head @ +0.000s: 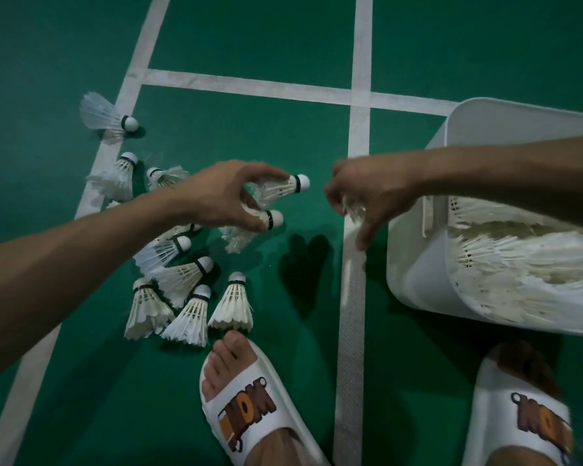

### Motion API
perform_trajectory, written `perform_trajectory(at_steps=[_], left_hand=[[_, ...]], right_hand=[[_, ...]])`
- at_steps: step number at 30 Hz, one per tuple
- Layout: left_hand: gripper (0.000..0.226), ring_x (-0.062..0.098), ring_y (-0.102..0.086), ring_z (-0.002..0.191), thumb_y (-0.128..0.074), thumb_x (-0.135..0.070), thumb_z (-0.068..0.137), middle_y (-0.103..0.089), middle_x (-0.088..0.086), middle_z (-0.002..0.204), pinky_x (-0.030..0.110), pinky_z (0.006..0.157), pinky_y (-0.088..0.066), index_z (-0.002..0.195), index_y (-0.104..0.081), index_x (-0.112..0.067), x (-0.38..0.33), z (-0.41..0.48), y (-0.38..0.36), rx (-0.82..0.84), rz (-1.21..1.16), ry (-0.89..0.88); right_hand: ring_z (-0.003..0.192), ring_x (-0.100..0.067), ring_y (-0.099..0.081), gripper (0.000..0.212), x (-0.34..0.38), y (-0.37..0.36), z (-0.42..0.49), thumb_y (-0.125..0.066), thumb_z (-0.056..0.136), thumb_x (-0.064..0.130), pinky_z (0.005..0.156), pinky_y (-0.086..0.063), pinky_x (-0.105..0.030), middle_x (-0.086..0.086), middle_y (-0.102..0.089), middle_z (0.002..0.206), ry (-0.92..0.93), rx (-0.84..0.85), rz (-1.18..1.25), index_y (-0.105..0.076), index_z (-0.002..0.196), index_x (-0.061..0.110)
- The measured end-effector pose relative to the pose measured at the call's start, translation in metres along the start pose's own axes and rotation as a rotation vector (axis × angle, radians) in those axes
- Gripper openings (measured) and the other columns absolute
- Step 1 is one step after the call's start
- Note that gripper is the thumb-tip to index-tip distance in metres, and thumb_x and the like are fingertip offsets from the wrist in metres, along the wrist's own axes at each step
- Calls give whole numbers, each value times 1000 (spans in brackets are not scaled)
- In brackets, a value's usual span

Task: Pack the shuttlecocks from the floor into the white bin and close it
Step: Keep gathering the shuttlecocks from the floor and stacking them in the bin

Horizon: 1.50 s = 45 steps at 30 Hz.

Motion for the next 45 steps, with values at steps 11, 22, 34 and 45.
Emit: perform_trajectory(at_steps=[11, 22, 34, 45], left_hand=[[78, 4, -62, 89, -80, -15, 68, -52, -2, 132, 13, 63, -50, 135, -46, -36, -120, 2, 70, -311, -150, -160], [79, 2, -62, 87, -81, -27, 63, -48, -14, 113, 6, 55, -49, 131, -44, -43, -274, 34, -10, -6, 11, -356], [78, 5, -58, 94, -81, -29, 71, -48, -9, 137, 19, 67, -44, 133, -37, -47, -319, 89, -136, 343, 455, -402], [76, 8, -51, 94, -78, -29, 75, -54, -7, 131, 25, 74, -40, 136, -34, -41, -309, 96, -170, 495, 639, -389]], right_hand=[[70, -6, -68, 41, -95, 70, -176, -72, 71, 25, 59, -55, -16, -6, -61, 91, -178, -912, 794, -56, 102, 6], [47, 2, -57, 27, -163, -41, -253, -81, 64, 18, 45, -39, -5, 4, -67, 75, -421, -665, 813, -69, 88, 12], [90, 3, -60, 32, -202, -125, -283, -86, 59, 34, 75, -51, -25, 30, -63, 93, -475, -477, 775, -69, 86, 40], [90, -13, -59, 42, -191, -137, -274, -83, 66, 42, 71, -43, -25, 9, -58, 93, -508, -349, 474, -64, 101, 31]])
Point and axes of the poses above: each hand's wrist, its own z-axis towards the middle knuckle, its own y-axis out of the back of the hand, x = y × z, the point moved 8 cm from there along z, towards the middle knuckle
